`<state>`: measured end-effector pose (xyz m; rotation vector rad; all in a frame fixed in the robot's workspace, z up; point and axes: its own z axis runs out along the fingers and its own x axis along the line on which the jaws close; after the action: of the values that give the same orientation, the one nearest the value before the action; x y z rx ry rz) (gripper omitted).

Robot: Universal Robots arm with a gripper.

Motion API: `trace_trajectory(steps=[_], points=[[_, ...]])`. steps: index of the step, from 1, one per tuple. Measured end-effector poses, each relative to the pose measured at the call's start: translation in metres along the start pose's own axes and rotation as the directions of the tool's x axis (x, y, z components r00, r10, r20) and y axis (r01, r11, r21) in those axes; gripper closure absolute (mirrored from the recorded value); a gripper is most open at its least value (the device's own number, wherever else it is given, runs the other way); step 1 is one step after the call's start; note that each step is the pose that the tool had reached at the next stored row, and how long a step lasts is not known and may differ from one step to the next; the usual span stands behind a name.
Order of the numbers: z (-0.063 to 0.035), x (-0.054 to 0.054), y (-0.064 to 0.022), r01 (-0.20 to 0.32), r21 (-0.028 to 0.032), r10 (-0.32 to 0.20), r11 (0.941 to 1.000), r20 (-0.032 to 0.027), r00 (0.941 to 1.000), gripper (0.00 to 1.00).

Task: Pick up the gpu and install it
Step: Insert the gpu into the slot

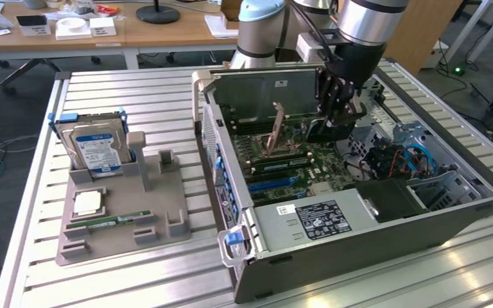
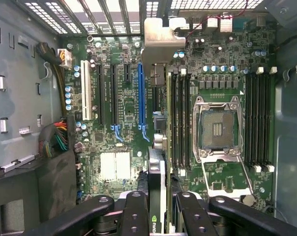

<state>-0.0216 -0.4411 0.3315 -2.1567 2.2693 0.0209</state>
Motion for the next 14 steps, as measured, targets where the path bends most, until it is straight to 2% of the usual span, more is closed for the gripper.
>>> trace_trajectory(steps=[14], points=[[0.0021, 0.0, 0.0, 0.0, 0.0001, 0.0, 1.0, 0.0002, 1.0, 0.73]])
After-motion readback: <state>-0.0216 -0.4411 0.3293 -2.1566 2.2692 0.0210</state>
